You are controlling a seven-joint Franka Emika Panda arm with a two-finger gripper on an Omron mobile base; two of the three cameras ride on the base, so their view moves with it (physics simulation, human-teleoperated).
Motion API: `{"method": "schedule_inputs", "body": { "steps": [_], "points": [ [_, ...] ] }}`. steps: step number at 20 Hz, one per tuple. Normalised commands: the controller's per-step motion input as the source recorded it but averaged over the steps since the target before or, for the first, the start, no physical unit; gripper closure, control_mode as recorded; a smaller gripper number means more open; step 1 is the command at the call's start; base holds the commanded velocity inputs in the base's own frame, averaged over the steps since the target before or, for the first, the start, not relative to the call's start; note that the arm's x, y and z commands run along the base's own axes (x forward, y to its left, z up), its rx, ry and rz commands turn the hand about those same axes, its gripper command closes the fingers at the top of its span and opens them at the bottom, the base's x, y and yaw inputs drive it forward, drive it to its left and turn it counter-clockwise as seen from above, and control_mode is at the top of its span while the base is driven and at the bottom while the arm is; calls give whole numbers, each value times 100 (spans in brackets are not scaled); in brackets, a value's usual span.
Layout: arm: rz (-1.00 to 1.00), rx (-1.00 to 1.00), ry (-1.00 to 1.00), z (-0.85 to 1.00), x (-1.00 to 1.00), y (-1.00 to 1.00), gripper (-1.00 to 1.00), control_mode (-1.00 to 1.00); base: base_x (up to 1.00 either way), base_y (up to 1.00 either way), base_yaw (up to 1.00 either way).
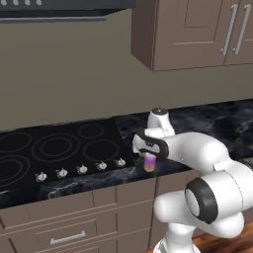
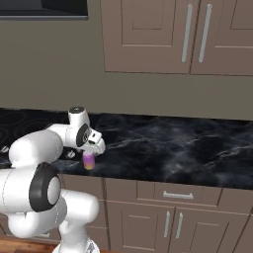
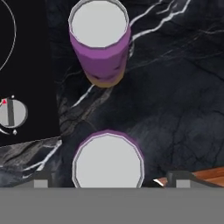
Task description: Four empty soda cans are scattered around the kitchen. Gather all the cans and cluster them next to the stove for recycling.
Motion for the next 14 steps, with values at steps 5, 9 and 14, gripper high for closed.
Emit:
{"method": "schedule_inputs", "body": {
  "steps": [5,9,14],
  "points": [
    [0,0,0,44,-15,-5,-100,-100,0,0,0],
    [0,1,0,48,-22,-1,-100,-100,0,0,0],
    [0,2,0,40,-45,0,-100,-100,0,0,0]
  ]
}}
